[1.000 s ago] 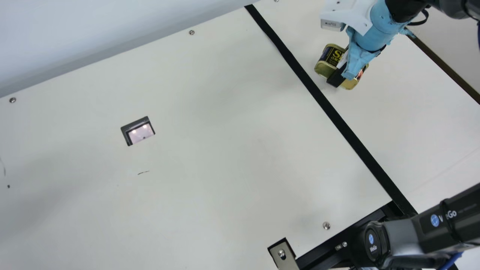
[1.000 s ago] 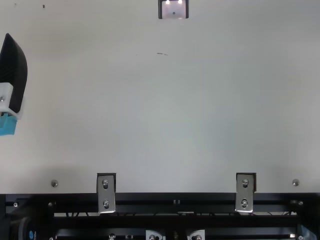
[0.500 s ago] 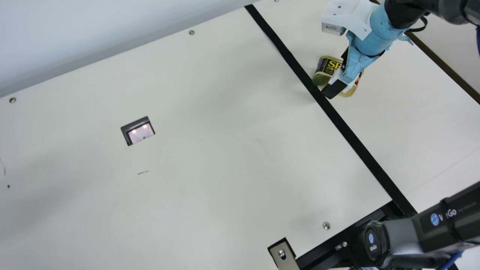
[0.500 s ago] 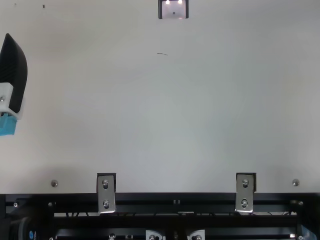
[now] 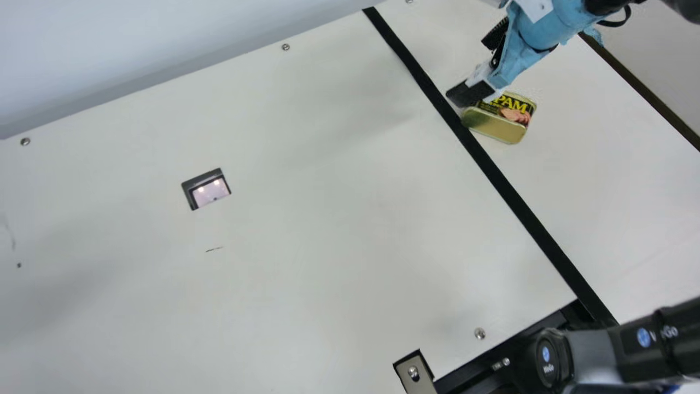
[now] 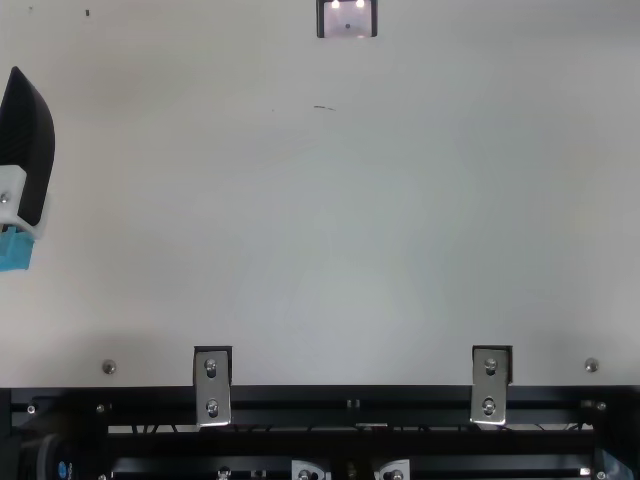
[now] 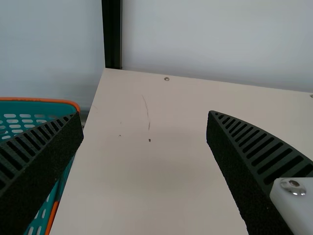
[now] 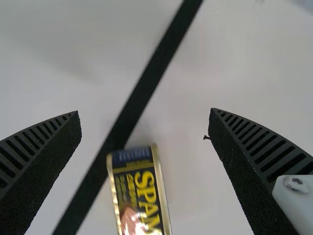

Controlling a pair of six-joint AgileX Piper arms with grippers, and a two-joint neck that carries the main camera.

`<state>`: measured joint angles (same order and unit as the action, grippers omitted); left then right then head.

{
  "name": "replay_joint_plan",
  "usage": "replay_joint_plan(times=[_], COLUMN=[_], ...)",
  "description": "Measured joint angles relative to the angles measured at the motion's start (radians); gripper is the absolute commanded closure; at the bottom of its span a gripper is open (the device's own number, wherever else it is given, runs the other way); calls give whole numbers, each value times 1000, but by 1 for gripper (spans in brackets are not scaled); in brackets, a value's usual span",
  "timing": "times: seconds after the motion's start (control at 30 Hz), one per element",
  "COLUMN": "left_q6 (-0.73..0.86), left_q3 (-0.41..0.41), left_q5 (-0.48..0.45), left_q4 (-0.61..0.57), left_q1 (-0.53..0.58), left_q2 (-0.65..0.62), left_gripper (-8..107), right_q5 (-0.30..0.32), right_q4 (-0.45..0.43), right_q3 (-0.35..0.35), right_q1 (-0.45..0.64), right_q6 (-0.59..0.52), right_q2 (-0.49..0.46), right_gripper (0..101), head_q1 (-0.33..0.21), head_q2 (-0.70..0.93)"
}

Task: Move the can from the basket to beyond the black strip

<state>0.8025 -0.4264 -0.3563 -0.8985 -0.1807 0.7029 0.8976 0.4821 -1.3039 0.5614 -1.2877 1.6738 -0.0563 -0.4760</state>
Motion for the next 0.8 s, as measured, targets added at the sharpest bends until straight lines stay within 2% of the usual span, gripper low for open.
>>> replay_joint_plan(times=[0.3,0.8], left_q6=[0,0], left_q3=[0,0], left_q5=[0,0], left_q4=[0,0], left_q1=[0,0], left_q2=[0,0], left_gripper=[9,9], right_q5=[15,12], right_q4=[208,350], right_q3=[-39,-71], right_q1=[-74,-230], right_q6=[-22,-45], right_q2=[-27,-42], right_gripper=[0,0], head_q1=[-15,-15], head_q2=[164,425])
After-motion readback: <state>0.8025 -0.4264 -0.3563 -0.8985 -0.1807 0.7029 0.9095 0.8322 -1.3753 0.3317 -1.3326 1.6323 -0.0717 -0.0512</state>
